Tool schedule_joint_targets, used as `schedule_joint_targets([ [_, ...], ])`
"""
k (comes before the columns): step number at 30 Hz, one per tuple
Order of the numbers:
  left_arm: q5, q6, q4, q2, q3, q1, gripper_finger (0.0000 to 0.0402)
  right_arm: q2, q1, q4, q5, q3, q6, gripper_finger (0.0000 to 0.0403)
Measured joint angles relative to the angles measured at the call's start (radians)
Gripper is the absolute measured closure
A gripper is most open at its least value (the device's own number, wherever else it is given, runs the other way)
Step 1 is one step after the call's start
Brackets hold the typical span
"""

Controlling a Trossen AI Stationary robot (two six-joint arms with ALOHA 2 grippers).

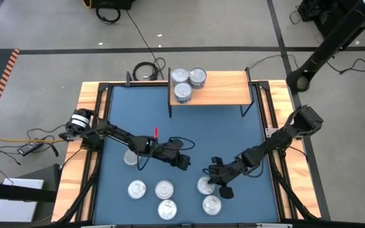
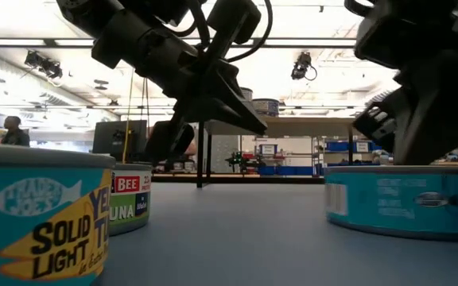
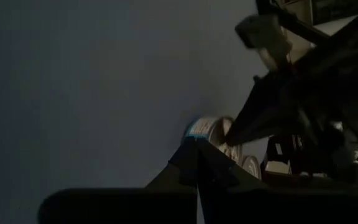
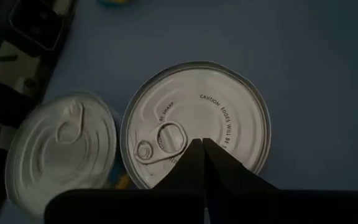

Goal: Stack canned seafood by type on shelf
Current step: Put the yellow blue tuna can on the shelf

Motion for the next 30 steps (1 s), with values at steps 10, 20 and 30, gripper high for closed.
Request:
schedule_joint_targets([
  [10, 0.018, 0.001, 0.002, -0.001, 0.001, 0.000, 0.0401, 0.047, -0.089, 0.045, 0.035, 0.004, 0.028, 0.0402],
  [20, -0.004, 0.001, 0.017, -0.002, 0.002, 0.000, 0.0402, 0.039, -0.273, 0.067, 0.028, 0.000, 0.007, 0.0402],
  [30, -0.007, -0.206, -0.108, -0.003, 0.002, 0.000, 0.0402, -0.183, -0.331, 0.025, 0.081, -0.005, 0.223, 0.0403],
])
